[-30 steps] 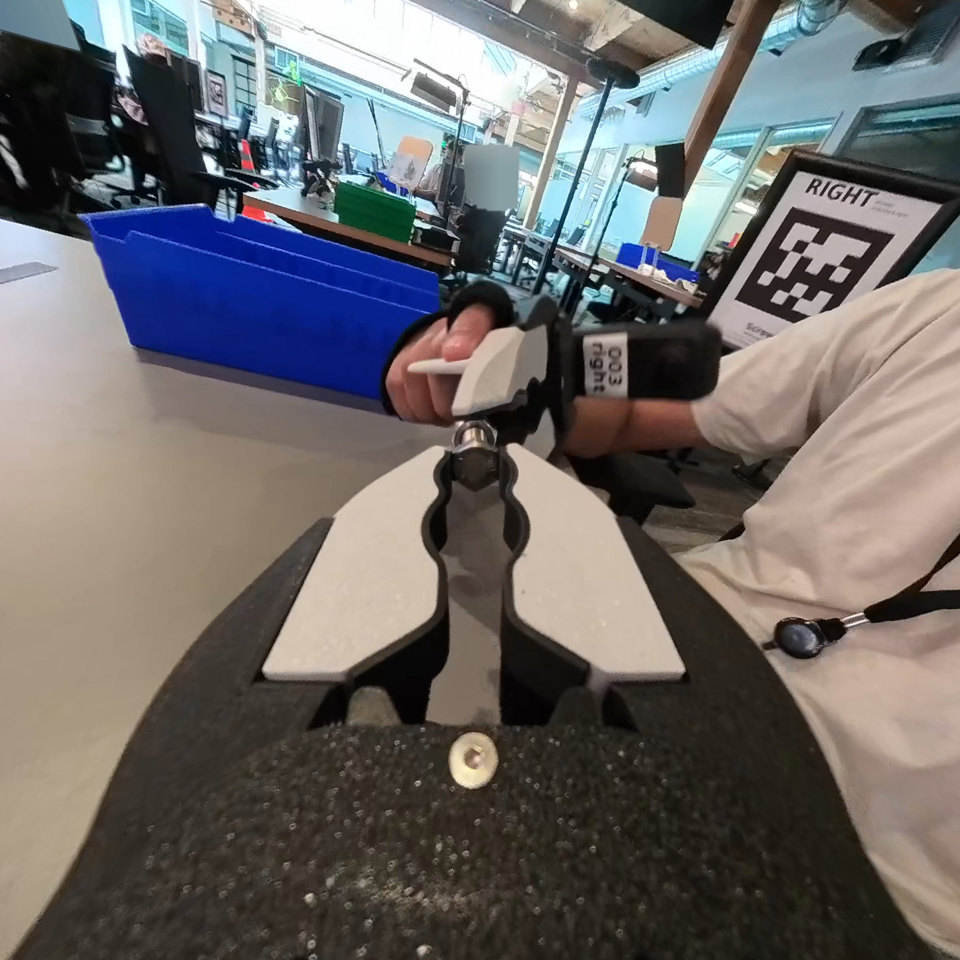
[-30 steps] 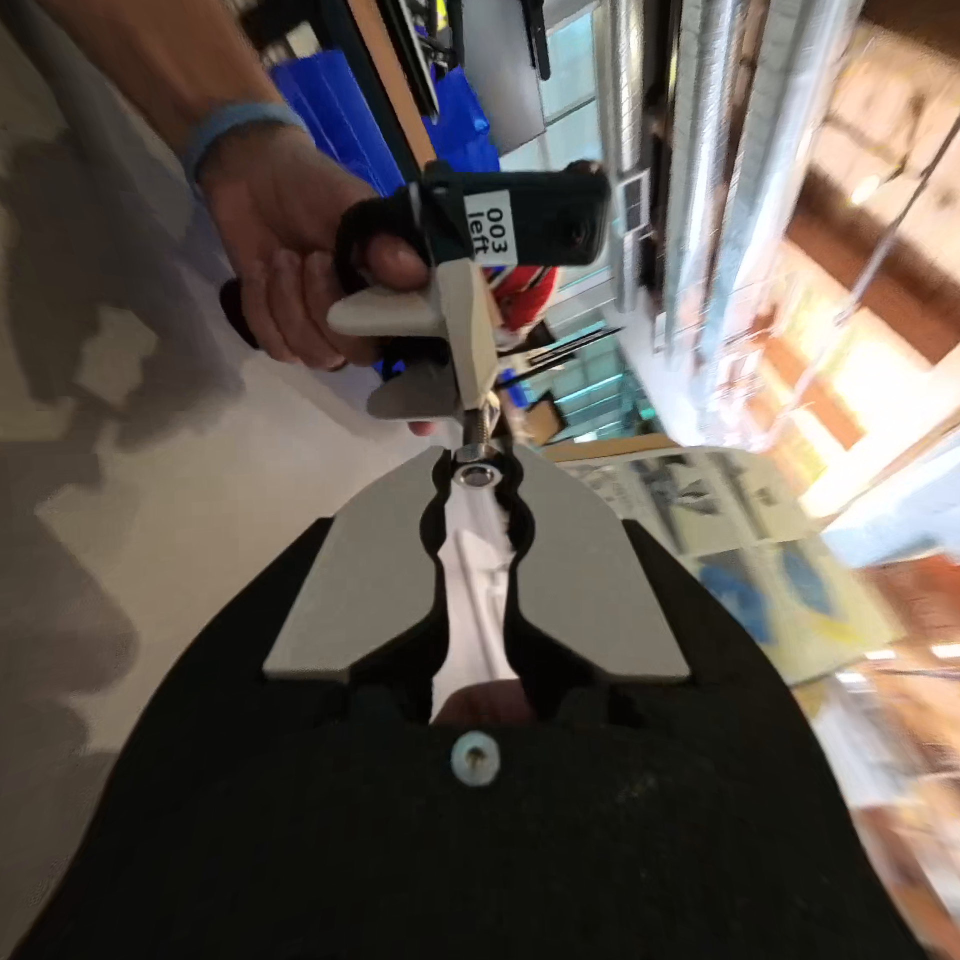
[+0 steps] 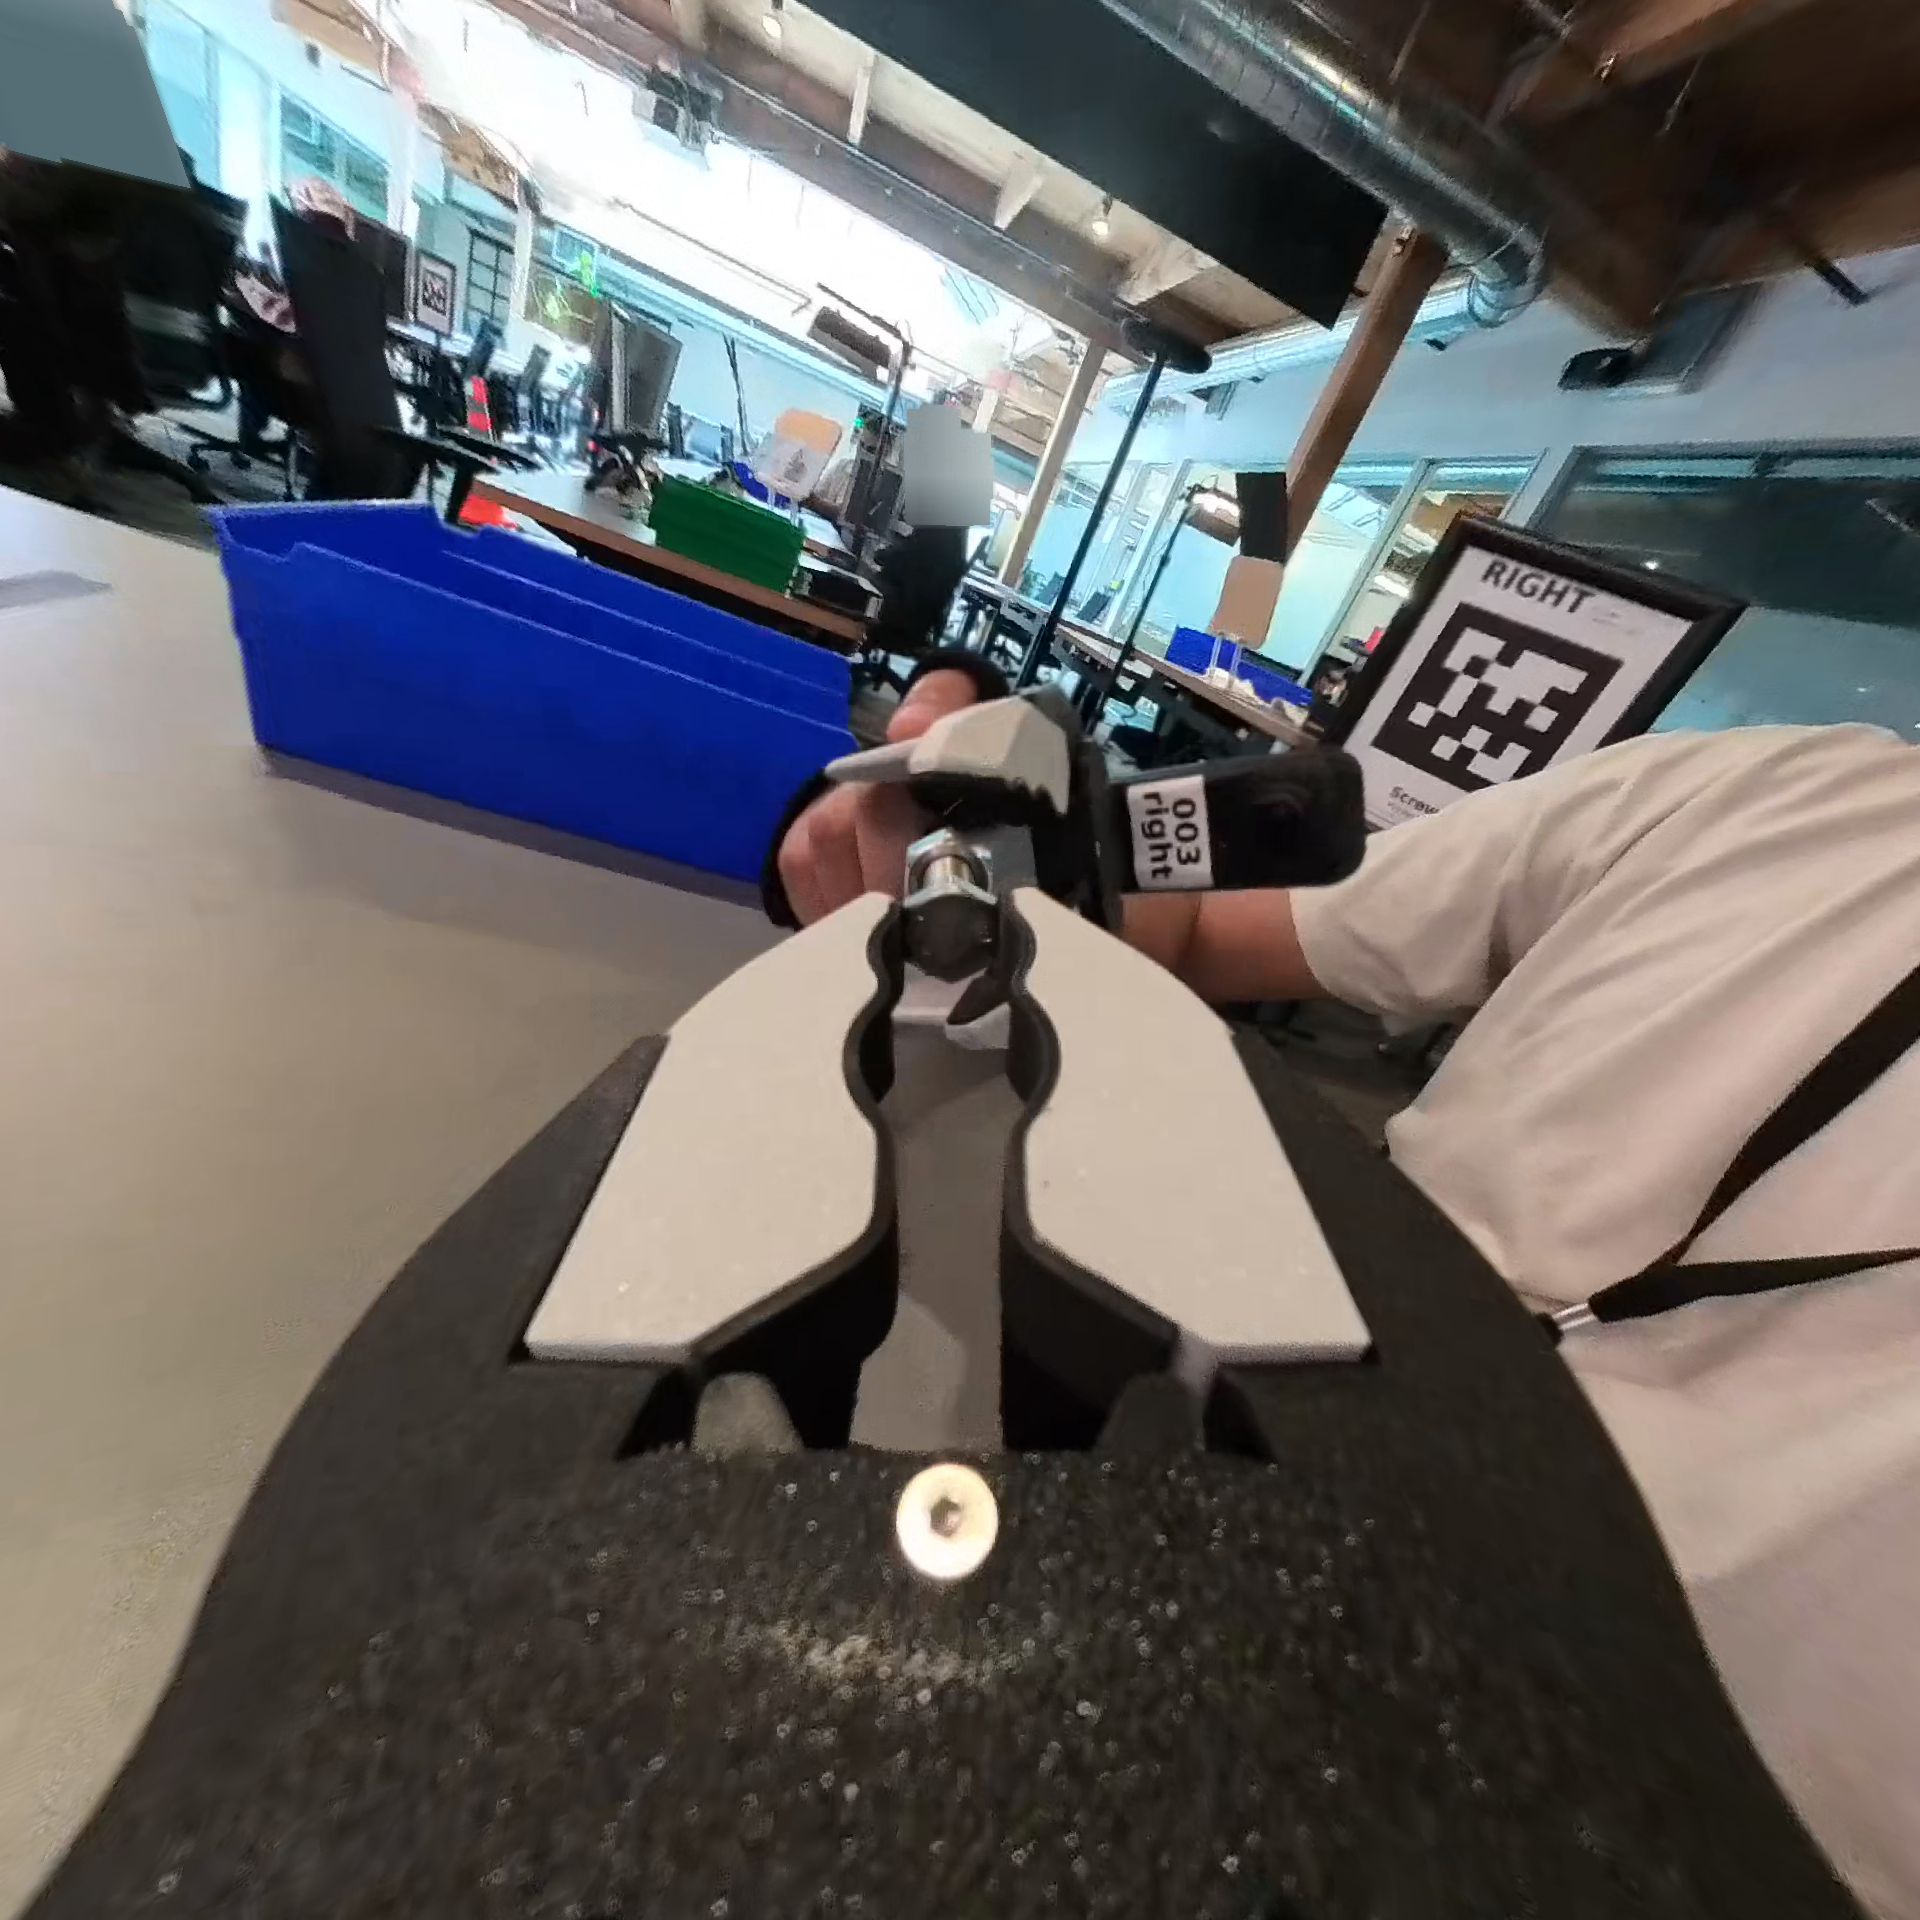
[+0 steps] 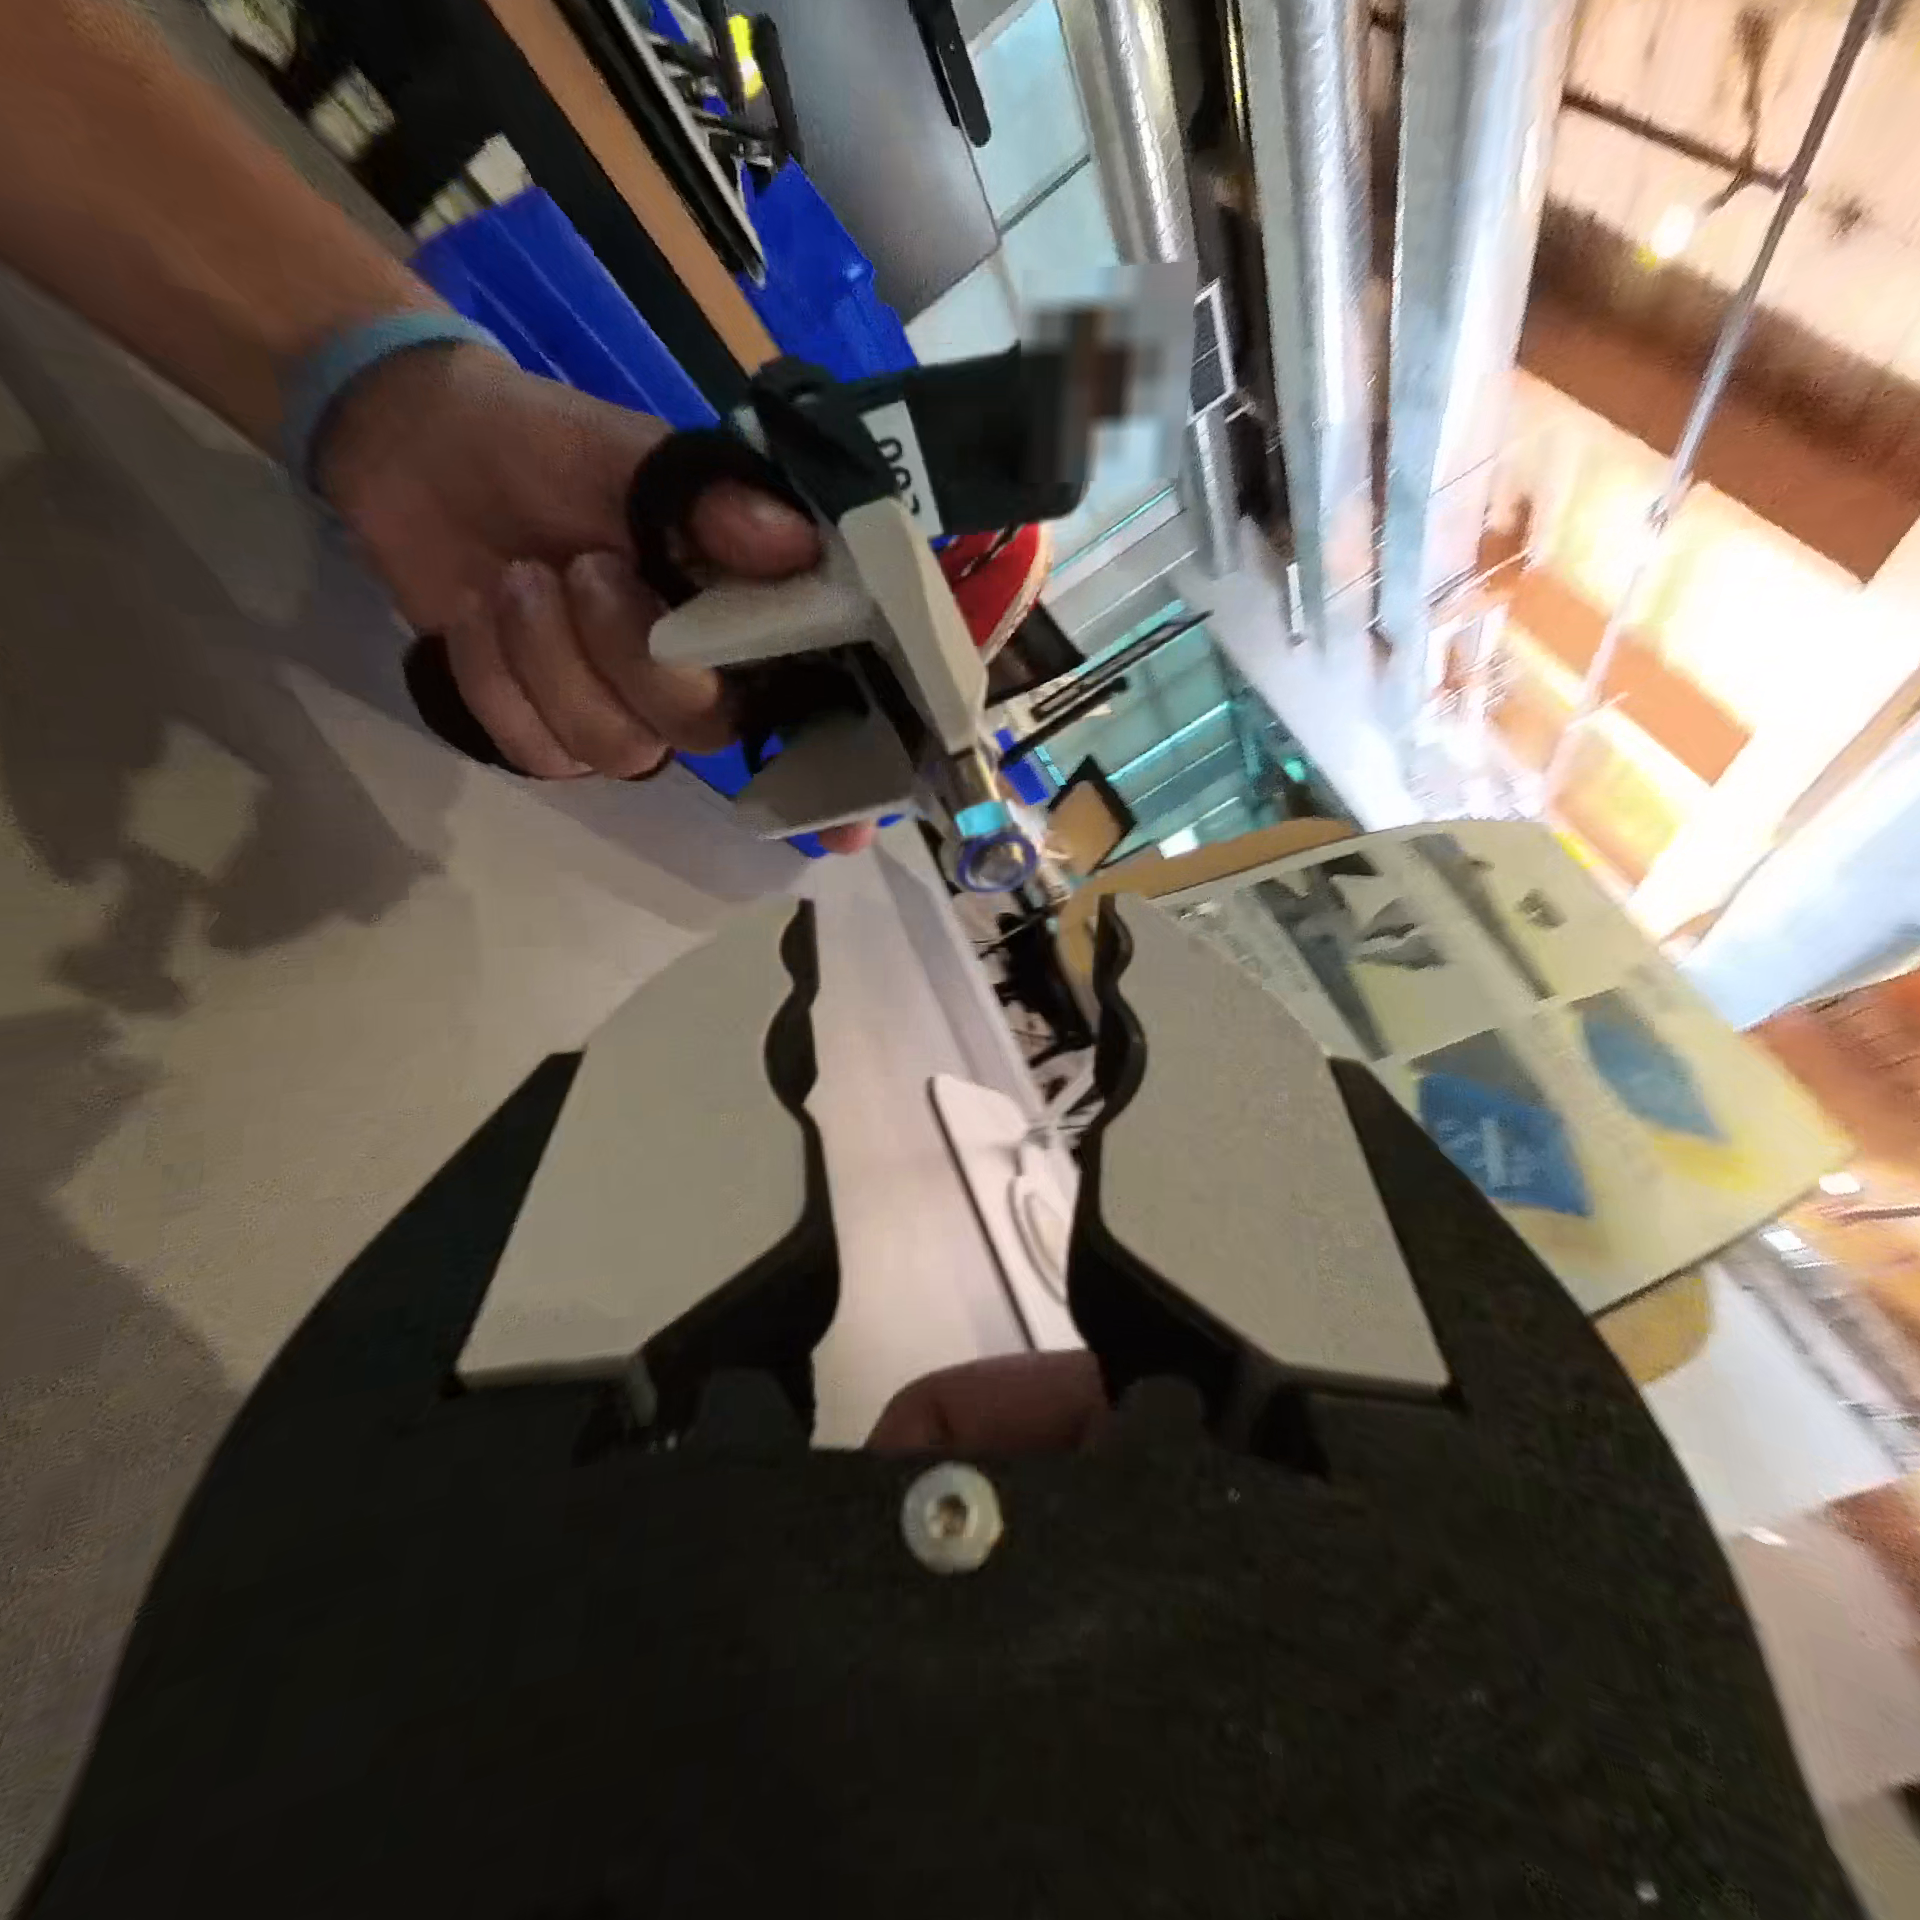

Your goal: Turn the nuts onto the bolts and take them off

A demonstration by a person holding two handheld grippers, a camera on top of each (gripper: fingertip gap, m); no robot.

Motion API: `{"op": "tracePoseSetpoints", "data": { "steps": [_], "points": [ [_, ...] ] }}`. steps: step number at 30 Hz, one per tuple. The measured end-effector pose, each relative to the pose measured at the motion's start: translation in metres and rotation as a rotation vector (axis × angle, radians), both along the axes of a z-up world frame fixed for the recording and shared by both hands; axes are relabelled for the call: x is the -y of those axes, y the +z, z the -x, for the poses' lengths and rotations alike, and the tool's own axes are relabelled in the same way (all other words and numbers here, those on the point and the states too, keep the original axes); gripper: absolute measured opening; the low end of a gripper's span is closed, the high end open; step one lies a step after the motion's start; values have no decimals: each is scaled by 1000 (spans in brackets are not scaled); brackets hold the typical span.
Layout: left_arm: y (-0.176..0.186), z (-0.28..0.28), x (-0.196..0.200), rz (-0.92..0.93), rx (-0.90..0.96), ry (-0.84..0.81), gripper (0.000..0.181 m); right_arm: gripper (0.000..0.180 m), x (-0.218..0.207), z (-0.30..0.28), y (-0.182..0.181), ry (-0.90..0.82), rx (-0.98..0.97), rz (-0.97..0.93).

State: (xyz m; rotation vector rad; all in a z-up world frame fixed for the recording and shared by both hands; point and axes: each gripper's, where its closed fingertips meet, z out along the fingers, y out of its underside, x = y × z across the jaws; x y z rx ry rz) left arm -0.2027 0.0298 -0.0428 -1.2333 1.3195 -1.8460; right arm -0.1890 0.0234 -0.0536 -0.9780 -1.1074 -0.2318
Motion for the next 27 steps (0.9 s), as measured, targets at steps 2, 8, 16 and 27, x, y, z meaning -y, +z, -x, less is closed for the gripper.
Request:
{"op": "tracePoseSetpoints", "data": {
  "steps": [2,8,16,27],
  "points": [
    [-6,-1,5,-7,-27,-30,16,47,3,2,-1,-10,48,-73],
    [-14,-6,18,-41,-58,-69,17,17,8,3,-6,24,96,-95],
    [-16,-9,10,-358,-36,116,17,17,0,2,-11,232,-251,552],
    [-21,-13,5,-651,-34,260,17,18,1,2,-16,547,-725,1395]
  ]
}}
